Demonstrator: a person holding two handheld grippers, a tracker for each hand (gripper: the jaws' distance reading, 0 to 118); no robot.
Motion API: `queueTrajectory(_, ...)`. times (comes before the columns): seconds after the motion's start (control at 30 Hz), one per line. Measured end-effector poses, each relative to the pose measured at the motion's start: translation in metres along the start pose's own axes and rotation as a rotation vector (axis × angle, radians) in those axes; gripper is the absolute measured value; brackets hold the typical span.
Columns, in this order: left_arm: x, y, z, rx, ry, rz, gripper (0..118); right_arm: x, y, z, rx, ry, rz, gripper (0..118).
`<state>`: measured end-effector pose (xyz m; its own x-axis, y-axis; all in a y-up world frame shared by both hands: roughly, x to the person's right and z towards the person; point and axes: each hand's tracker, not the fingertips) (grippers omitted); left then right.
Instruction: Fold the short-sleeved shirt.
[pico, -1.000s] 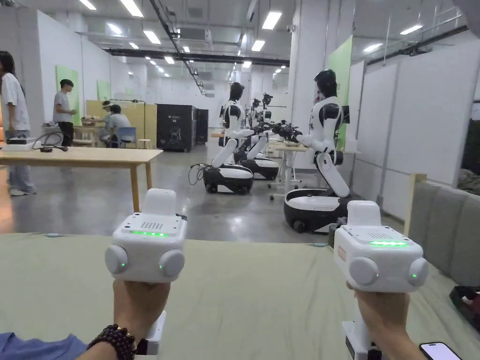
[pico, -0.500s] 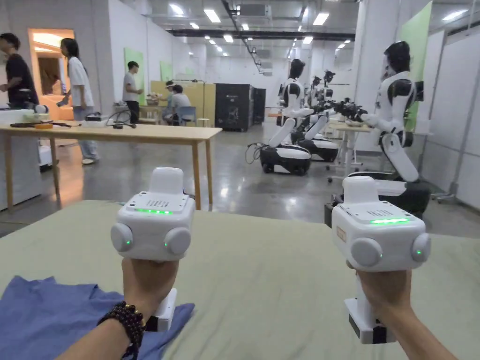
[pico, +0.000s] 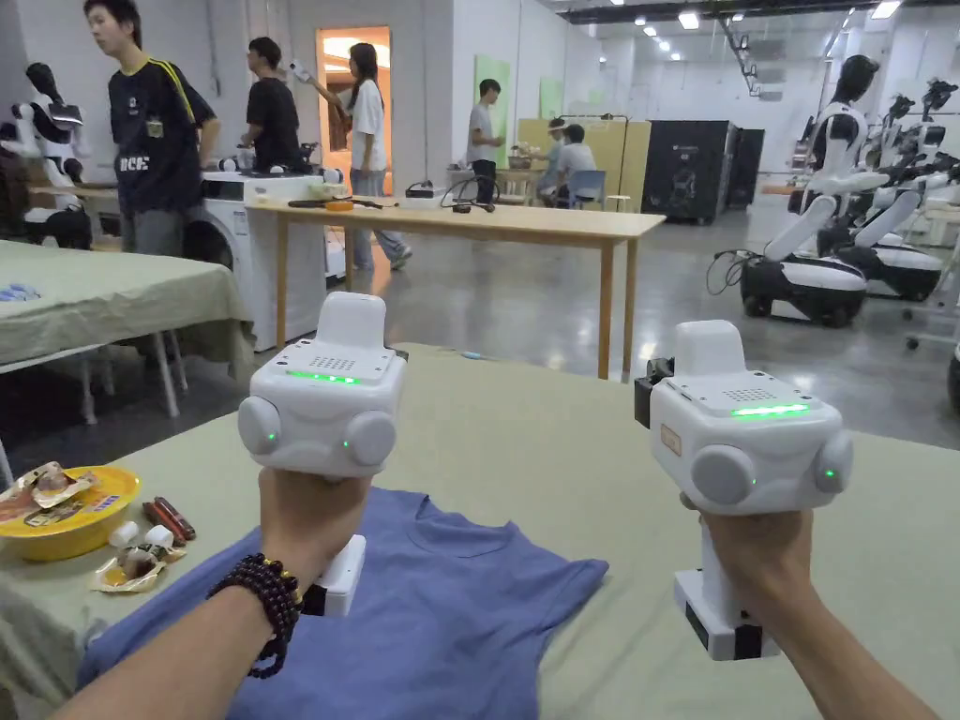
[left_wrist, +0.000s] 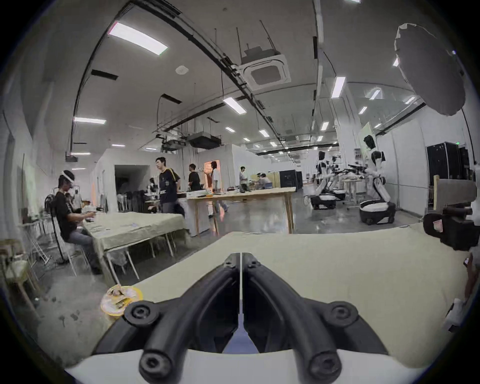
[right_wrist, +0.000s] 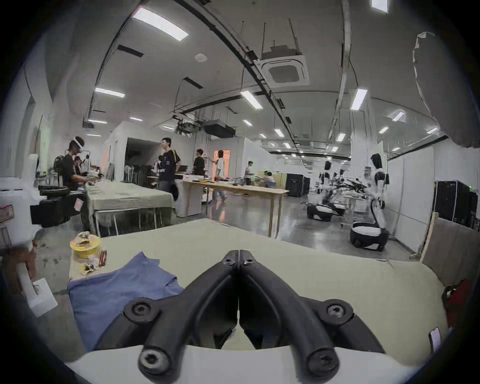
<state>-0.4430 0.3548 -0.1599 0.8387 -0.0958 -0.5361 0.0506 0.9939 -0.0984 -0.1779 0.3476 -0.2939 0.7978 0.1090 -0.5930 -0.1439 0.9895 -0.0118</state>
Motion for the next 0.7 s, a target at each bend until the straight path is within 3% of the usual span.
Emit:
queueTrajectory(0.1, 0.003, -0.003, -0.005, -0.041, -0.013, -0.059, 0, 0.008, 0.0, 0.003, -0.004, -0.001, -0.007, 0)
queueTrajectory(0.17, 0.009, -0.001, -0.016, -0.187, -0.083, -0.11, 0, 0.015, -0.002, 0.007, -0.008, -0.007, -0.015, 0)
queueTrajectory(0.23, 0.013, -0.008, -0.03, -0.303, -0.13, -0.143, 13, 0.023, -0.002, 0.012, -0.02, -0.005, -0.02, 0)
queueTrajectory(0.27, 0.015, -0.014, -0.037, -0.356, -0.15, -0.151, 33, 0.028, -0.004, 0.013, -0.034, -0.005, -0.024, 0)
queueTrajectory(0.3, 0.016, -0.022, -0.044, -0.409, -0.192, -0.148, 88, 0.032, -0.005, 0.015, -0.047, 0.0, -0.032, 0)
queueTrajectory(0.33, 0.017, -0.029, -0.051, -0.467, -0.215, -0.142, 118, 0.035, -0.008, 0.016, -0.052, 0.007, -0.038, 0)
queueTrajectory(0.4, 0.018, -0.054, -0.074, -0.613, -0.303, -0.117, 118, 0.04, -0.014, 0.019, -0.055, 0.004, -0.042, 0)
queueTrajectory(0.43, 0.016, -0.056, -0.076, -0.496, -0.355, -0.159, 118, 0.041, -0.017, 0.019, -0.058, 0.005, -0.04, 0)
queueTrajectory(0.53, 0.025, -0.095, -0.101, -0.596, -0.305, -0.212, 118, 0.044, -0.028, 0.019, -0.078, 0.016, -0.031, 0)
queueTrajectory(0.7, 0.034, -0.152, -0.148, -0.742, -0.35, -0.157, 118, 0.046, -0.05, 0.012, -0.117, 0.045, -0.018, 1)
